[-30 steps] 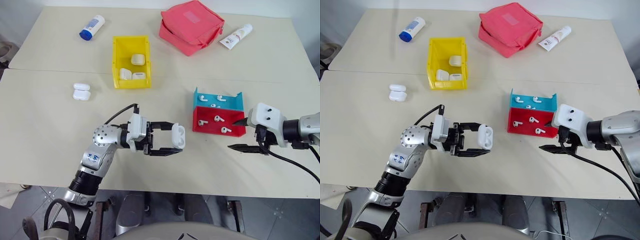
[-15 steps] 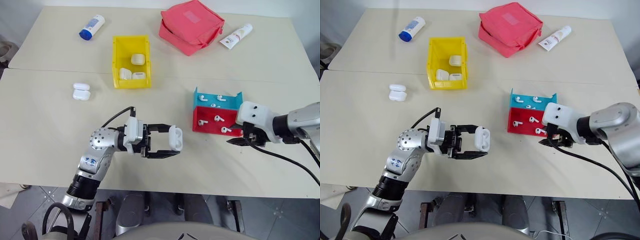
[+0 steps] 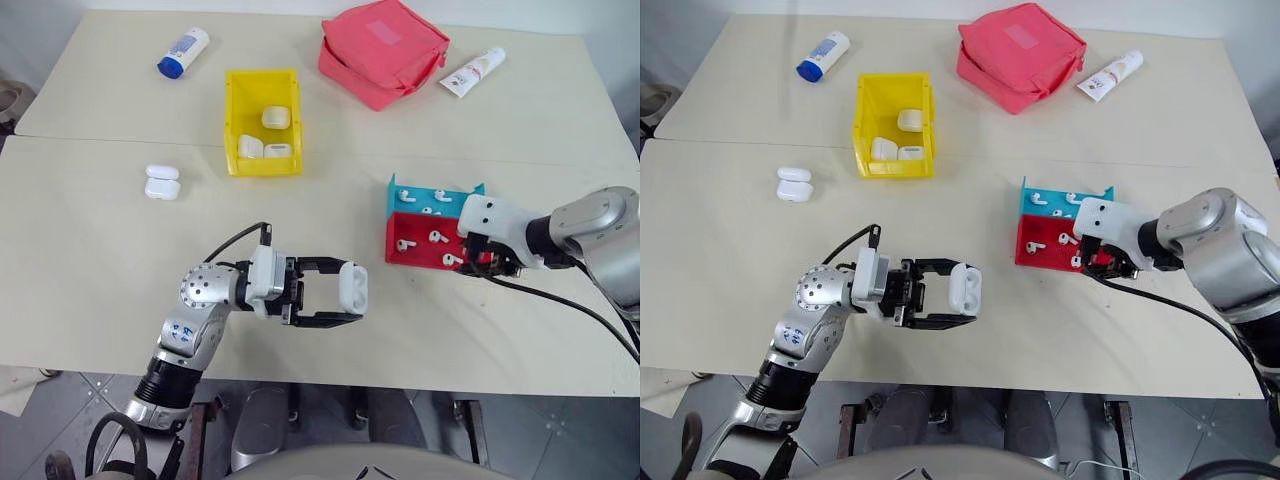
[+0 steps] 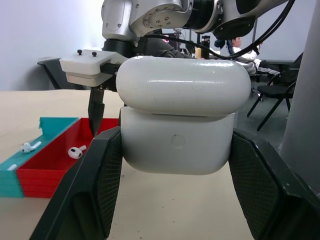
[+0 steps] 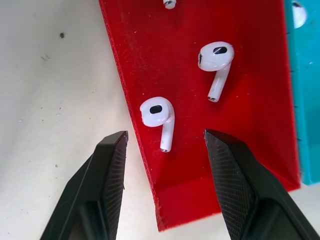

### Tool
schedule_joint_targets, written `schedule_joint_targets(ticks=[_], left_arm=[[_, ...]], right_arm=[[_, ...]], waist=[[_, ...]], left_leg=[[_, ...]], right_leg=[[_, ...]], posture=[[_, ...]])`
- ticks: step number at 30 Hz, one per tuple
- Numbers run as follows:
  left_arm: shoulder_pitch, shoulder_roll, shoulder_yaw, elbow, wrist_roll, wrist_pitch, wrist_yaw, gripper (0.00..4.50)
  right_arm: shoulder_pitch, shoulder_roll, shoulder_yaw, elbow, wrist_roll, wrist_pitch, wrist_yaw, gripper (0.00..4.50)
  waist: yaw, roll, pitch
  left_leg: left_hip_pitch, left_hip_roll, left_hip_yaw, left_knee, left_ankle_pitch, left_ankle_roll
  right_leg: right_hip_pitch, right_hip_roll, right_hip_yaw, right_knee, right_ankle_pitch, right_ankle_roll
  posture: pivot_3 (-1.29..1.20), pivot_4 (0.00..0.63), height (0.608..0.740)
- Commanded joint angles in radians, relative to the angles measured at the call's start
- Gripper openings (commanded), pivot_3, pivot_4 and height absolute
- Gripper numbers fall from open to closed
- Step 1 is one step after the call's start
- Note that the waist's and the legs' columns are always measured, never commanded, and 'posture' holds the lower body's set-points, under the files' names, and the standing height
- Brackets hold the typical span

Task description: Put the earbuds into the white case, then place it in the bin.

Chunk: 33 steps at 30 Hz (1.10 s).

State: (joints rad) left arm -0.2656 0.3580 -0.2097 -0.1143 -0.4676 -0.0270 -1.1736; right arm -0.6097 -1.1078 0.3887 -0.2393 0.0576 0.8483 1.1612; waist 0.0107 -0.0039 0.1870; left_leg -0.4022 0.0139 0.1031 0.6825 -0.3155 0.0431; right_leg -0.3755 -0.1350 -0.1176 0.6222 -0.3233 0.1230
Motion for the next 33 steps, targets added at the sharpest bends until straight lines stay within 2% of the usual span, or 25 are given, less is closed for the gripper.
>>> schedule_joint_targets(ticks=[1, 15, 16, 18, 23, 33], left_arm=[[0.01, -0.005, 0.004, -0.054, -0.01, -0.013, 0.004, 2.79], [0.028, 0.008, 0.011, -0.074, -0.007, -0.007, 0.024, 2.79], [0.029, 0.009, 0.011, -0.075, -0.006, -0.006, 0.026, 2.79], [0.03, 0.01, 0.01, -0.075, -0.005, -0.006, 0.027, 2.79], [0.032, 0.012, 0.009, -0.077, -0.004, -0.005, 0.03, 2.79], [0.035, 0.012, 0.007, -0.08, -0.002, -0.001, 0.036, 2.79]], right_arm=[[-0.025, 0.013, 0.008, 0.016, -0.025, -0.021, 0.01, 2.52], [-0.053, 0.055, 0.024, 0.059, -0.062, -0.05, 0.039, 2.52], [-0.054, 0.056, 0.024, 0.059, -0.064, -0.05, 0.041, 2.15], [-0.053, 0.059, 0.023, 0.058, -0.067, -0.05, 0.044, 1.71], [-0.052, 0.065, 0.026, 0.059, -0.076, -0.054, 0.049, 0.03], [-0.043, 0.053, 0.009, 0.046, -0.075, -0.093, 0.063, 0.01]], waist=[[0.0, 0.0, 0.0], [-0.011, 0.0, 0.0], [-0.011, 0.0, 0.0], [-0.011, 0.0, 0.0], [-0.012, 0.0, 0.0], [-0.012, 0.0, 0.0]], left_leg=[[0.0, 0.0, 0.0, 0.0, 0.0, 0.0], [0.0, 0.0, 0.0, 0.0, 0.0, 0.0], [0.0, 0.0, 0.0, 0.0, 0.0, 0.0], [0.0, 0.0, -0.001, 0.0, 0.0, 0.0], [0.0, 0.0, -0.001, 0.0, 0.0, 0.0], [0.0, 0.0, -0.001, 0.0, 0.0, 0.0]], right_leg=[[0.0, 0.0, 0.0, 0.0, 0.0, 0.0], [0.0, 0.0, -0.003, 0.0, 0.0, 0.0], [0.0, 0.0, -0.003, 0.0, 0.0, 0.0], [0.0, 0.0, -0.003, 0.0, 0.0, 0.0], [0.0, 0.0, -0.003, 0.0, 0.0, 0.0], [0.0, 0.0, -0.003, 0.001, 0.0, 0.0]], posture=[[0.0, 0.15, 0.74], [0.0, 0.15, 0.74], [0.0, 0.15, 0.74], [0.0, 0.15, 0.74], [0.0, 0.15, 0.74], [0.0, 0.15, 0.74]])
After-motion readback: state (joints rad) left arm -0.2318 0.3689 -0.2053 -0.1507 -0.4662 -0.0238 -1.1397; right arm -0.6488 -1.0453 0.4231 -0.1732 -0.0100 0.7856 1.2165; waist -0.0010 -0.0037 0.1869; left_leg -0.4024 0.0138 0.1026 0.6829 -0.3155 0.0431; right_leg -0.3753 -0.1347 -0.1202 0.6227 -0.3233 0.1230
